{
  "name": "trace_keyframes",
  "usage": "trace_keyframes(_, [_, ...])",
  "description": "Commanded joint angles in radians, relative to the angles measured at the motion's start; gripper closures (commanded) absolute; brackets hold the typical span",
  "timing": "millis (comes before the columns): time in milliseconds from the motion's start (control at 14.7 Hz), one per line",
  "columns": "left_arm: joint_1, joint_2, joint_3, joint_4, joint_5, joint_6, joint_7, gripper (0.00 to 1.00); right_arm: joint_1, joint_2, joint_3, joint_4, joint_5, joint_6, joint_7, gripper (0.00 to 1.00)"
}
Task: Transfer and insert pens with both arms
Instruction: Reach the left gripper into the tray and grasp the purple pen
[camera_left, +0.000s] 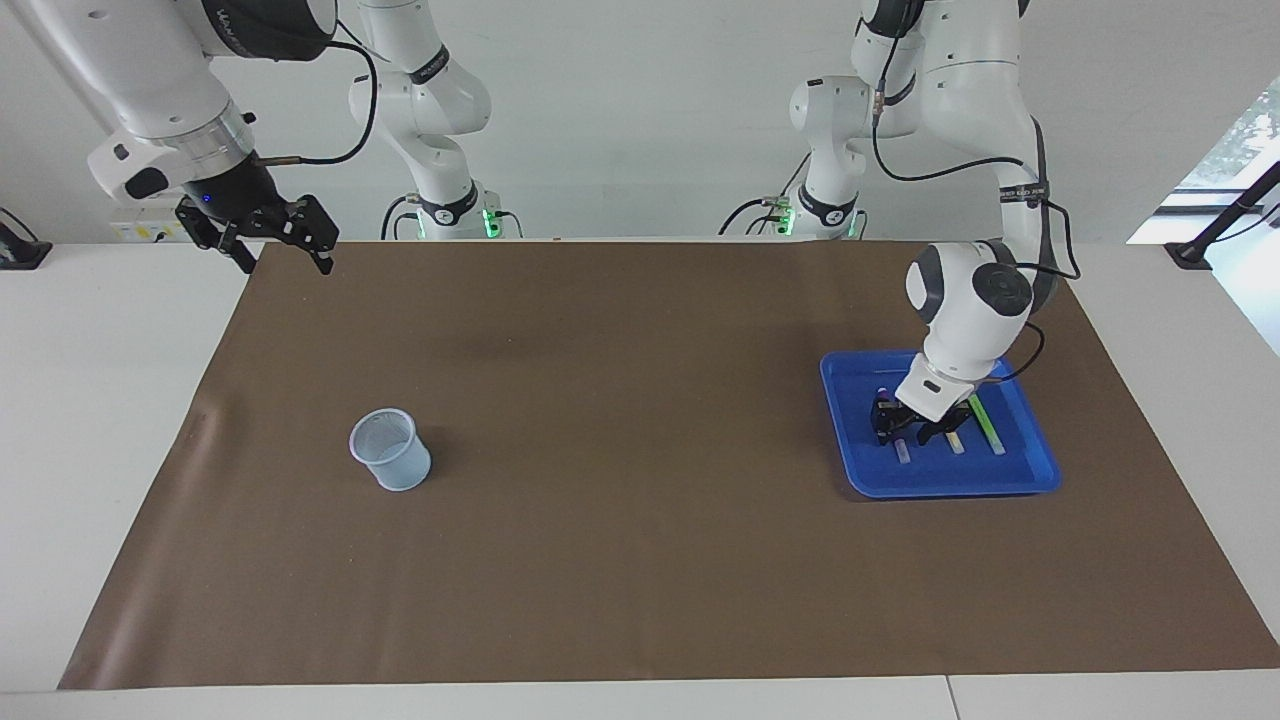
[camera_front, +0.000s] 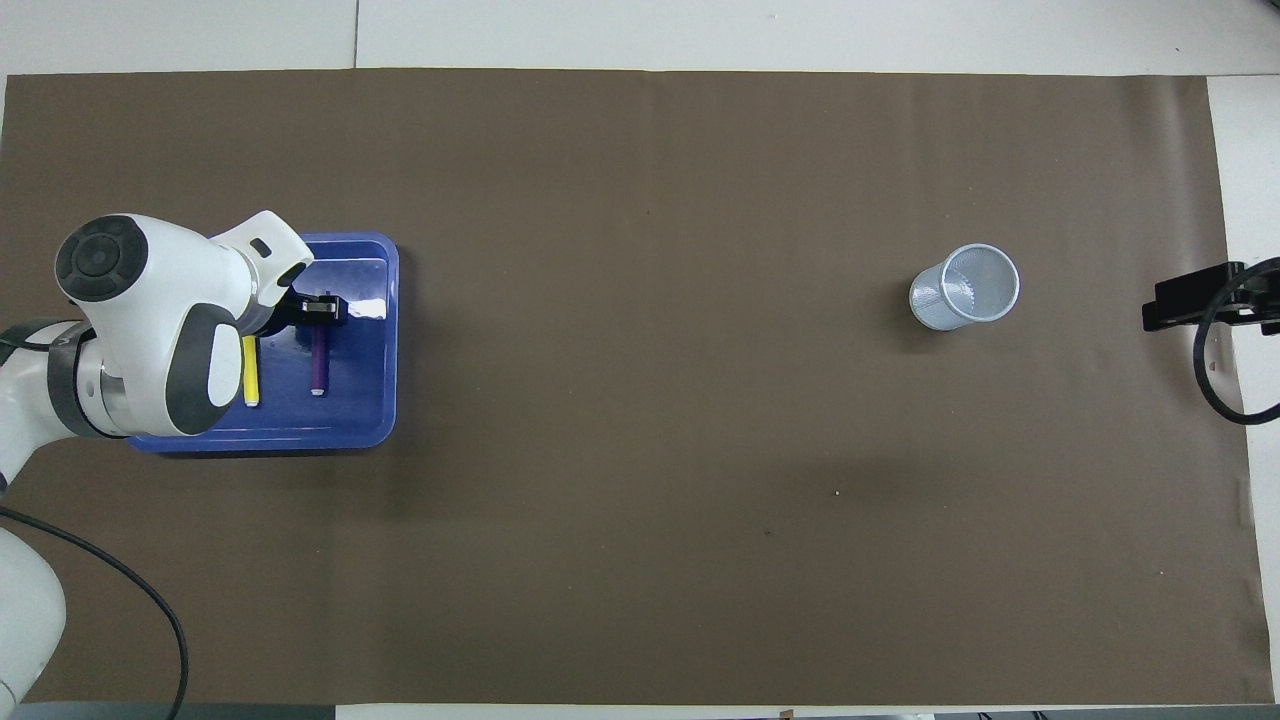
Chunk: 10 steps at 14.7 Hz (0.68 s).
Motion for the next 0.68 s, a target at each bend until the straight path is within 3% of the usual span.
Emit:
trace_keyframes(0, [0.003, -0.012, 0.002, -0.025, 0.021, 0.012, -0.012, 1.00, -0.006, 0.002, 0.002, 0.002, 0.010, 0.002, -0.026, 0.00])
trace_keyframes(475, [0.002, -0.089, 0.002, -0.010, 0.018, -0.081, -0.154, 1.00, -0.006, 0.002, 0.002, -0.001, 0.013, 0.001, -0.025, 0.00])
trace_keyframes(611, [0.001, -0.135, 0.000, 0.019, 0.018, -0.155, -0.225, 1.00, -0.018, 0.001, 0.001, -0.004, 0.089, -0.004, -0.026, 0.00])
